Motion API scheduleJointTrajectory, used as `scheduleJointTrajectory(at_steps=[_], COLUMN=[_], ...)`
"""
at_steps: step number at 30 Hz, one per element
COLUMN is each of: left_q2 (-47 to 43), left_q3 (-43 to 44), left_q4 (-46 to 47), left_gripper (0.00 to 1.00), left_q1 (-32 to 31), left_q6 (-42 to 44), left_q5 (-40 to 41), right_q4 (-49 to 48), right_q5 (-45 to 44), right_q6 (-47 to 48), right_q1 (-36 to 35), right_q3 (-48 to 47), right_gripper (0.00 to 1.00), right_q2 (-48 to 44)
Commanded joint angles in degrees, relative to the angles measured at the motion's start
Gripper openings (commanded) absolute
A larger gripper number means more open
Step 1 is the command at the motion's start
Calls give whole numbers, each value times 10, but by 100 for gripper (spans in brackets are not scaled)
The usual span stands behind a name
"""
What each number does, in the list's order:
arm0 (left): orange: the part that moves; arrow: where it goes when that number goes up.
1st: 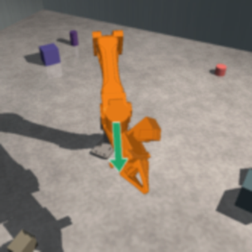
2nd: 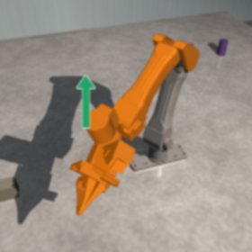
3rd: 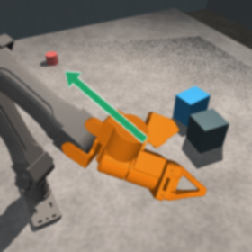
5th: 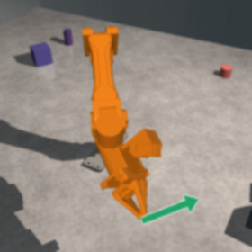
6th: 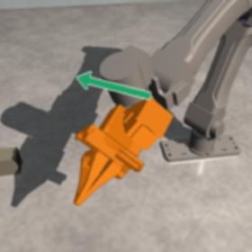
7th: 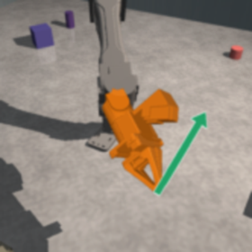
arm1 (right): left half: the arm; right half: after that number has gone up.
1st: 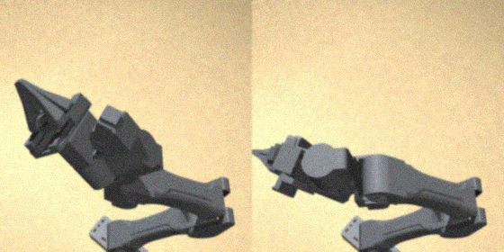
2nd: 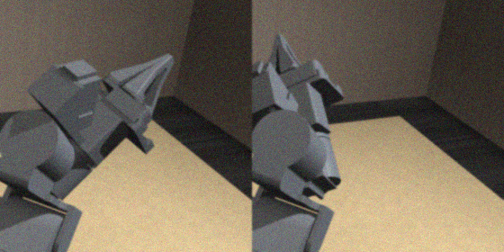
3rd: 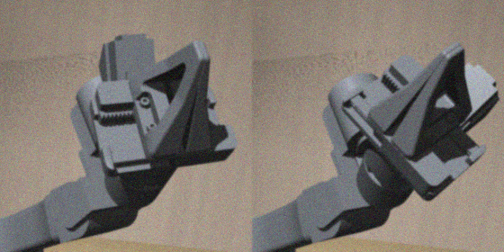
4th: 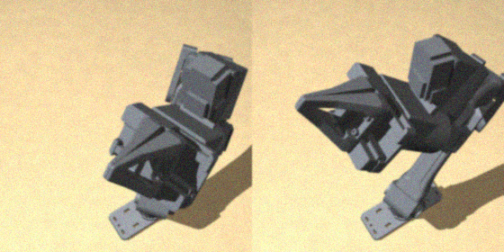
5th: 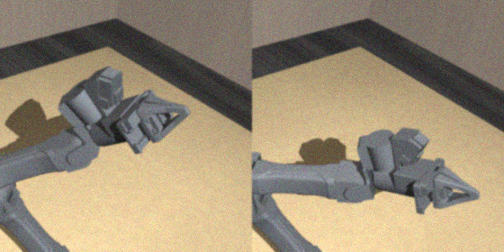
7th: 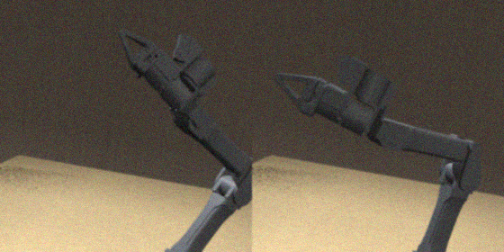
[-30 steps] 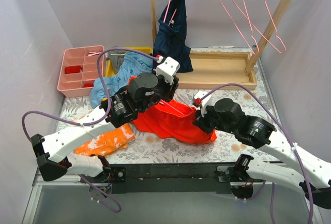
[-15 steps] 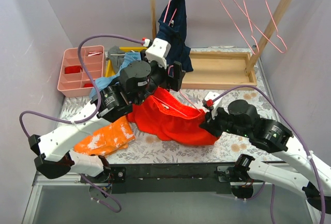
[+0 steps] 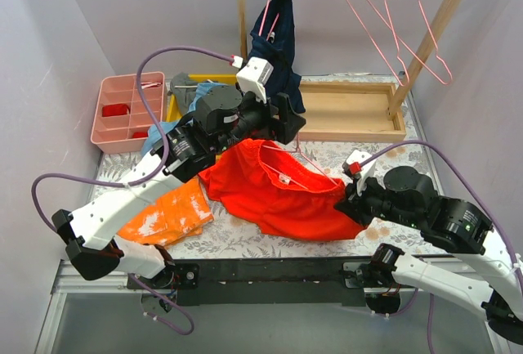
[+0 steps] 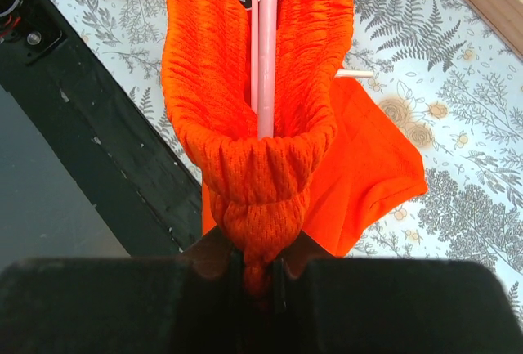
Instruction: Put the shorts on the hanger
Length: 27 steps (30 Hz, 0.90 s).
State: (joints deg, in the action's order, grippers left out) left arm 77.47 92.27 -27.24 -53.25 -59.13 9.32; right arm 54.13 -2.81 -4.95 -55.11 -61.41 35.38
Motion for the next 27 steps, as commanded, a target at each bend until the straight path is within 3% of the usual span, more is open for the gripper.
scheduleJointTrajectory(at_steps=[1, 3, 8, 11, 17, 27], left_q2=[-31, -29, -32, -35, -51, -53], left_q3=[-3, 4, 7, 9, -13, -1], left_q4=[43, 42, 44, 53, 77, 91], left_gripper=[78, 82, 98, 98, 98, 98], left_q1=[51, 51, 51, 51, 51, 52], left_q6=[56, 74, 85, 75, 39, 91], left_q5=[-48, -118, -178, -187, -103, -311], right_q4=[-7, -8, 30, 49, 87, 73], right_q5=[-33, -39, -74, -74, -101, -107], right_q6=[-19, -23, -32, -34, -45, -55], right_q1=[-1, -1, -1, 0, 0, -1], right_q3=[-29, -31, -76, -93, -128, -103], right_gripper=[1, 1, 1, 1, 1, 1], right_q2=[-45, -48, -46, -51, -61, -65])
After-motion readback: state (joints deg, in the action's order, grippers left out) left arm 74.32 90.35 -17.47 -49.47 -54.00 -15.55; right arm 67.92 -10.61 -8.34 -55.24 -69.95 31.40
